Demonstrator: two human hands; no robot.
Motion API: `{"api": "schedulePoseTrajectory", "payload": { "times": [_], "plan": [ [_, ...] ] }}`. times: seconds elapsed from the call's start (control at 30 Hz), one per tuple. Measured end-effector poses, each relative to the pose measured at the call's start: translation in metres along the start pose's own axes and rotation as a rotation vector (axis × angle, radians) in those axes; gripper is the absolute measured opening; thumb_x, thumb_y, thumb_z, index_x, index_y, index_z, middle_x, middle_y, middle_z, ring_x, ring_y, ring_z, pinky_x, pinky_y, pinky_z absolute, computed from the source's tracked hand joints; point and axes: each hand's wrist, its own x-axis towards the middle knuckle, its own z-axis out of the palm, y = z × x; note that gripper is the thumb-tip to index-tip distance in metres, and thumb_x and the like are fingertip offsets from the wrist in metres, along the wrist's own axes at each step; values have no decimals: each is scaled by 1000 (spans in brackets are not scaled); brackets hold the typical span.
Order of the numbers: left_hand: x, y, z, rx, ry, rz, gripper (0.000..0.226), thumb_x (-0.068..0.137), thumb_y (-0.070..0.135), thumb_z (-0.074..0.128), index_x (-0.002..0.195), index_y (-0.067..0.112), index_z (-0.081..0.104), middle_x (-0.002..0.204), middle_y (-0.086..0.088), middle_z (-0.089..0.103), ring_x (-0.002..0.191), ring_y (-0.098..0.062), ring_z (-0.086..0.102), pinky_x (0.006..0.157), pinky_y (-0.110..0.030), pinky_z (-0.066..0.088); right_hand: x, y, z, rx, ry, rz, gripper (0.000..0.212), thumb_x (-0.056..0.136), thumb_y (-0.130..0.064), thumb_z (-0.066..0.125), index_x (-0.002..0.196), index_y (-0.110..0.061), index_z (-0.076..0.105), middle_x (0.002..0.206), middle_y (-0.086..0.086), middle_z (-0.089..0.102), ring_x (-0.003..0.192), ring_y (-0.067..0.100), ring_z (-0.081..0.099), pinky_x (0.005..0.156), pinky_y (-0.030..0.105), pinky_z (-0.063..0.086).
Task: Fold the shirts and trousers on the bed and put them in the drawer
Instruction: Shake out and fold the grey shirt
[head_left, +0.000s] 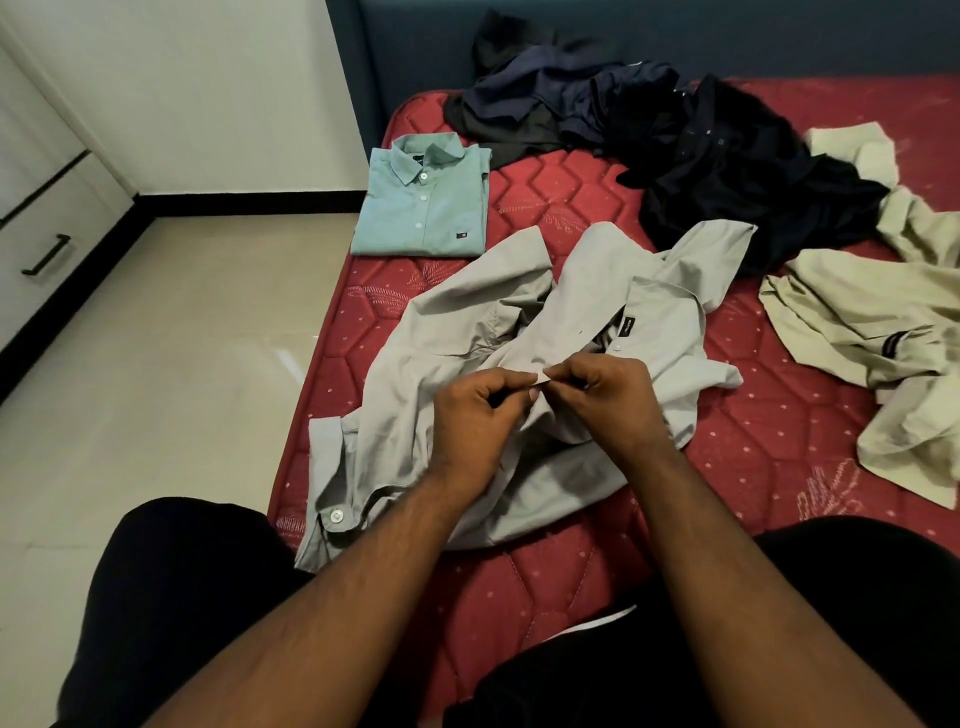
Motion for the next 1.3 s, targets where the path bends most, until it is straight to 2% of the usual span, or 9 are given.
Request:
{"api": "schedulePoseTrajectory", "payload": {
  "times": [0.27,0.37,0.53,0.67,0.73,0.9,1.03,1.2,1.3],
  "plan": [
    [3,-7,2,7,-26,-19,19,81,-1,72,93,13,74,84,1,73,74,-7,66,72,-27,54,0,1,0,-37,-25,11,23,72,-29,68,74,-7,75,76,1,74,70,16,70,61,35,54],
    [3,-6,3,167,-24,138,18,81,2,71,95,12,76,86,8,72,78,-5,66,75,-24,53,1,2,0,-30,-46,53,27,72,-35,66,71,-9,73,68,2,71,65,19,67,58,39,51],
    [2,-12,0,346,-2,464,13,84,6,67,93,4,76,88,-4,75,83,-9,66,78,-21,51,3,1,-1,-90,-81,37,26,71,-36,61,65,-11,67,66,3,69,65,24,65,57,40,50],
    [1,-16,-1,372,-5,562,14,85,7,65,93,1,76,89,-7,75,85,-11,66,79,-24,52,3,-3,-2,-197,-94,-47,21,73,-30,58,66,-11,64,66,4,68,65,29,64,55,39,50],
    [0,-18,-3,349,2,517,11,82,2,69,91,2,76,86,-6,75,81,-11,66,76,-25,53,2,-3,0,-166,-54,-38,17,73,-27,59,66,-12,63,66,3,67,65,28,64,56,39,50],
    [2,-7,1,72,-75,36,27,84,3,69,108,15,70,77,4,65,70,-6,59,70,-22,49,-5,-3,7,-154,51,-42,18,75,-23,63,63,-14,54,61,0,56,59,26,57,51,35,44],
    [13,-6,-4,196,-263,36,27,88,9,61,113,10,71,106,0,73,98,-7,66,91,-23,50,-8,1,7,-161,87,-33,22,77,-33,60,67,-14,58,63,1,58,60,26,58,53,36,46],
    [15,-20,-36,571,-441,119,40,86,14,48,122,11,66,111,-11,70,104,-26,63,89,-32,48,-2,5,2,120,-79,157,3,82,-19,69,82,-20,66,77,-7,70,75,13,67,70,32,52],
    [-1,-39,-77,699,-460,91,47,88,24,47,134,28,58,103,-3,61,98,-23,61,80,-32,47,4,25,-12,-148,-331,225,7,80,-13,72,80,-15,65,76,-3,65,80,21,65,71,33,47]
  ]
}}
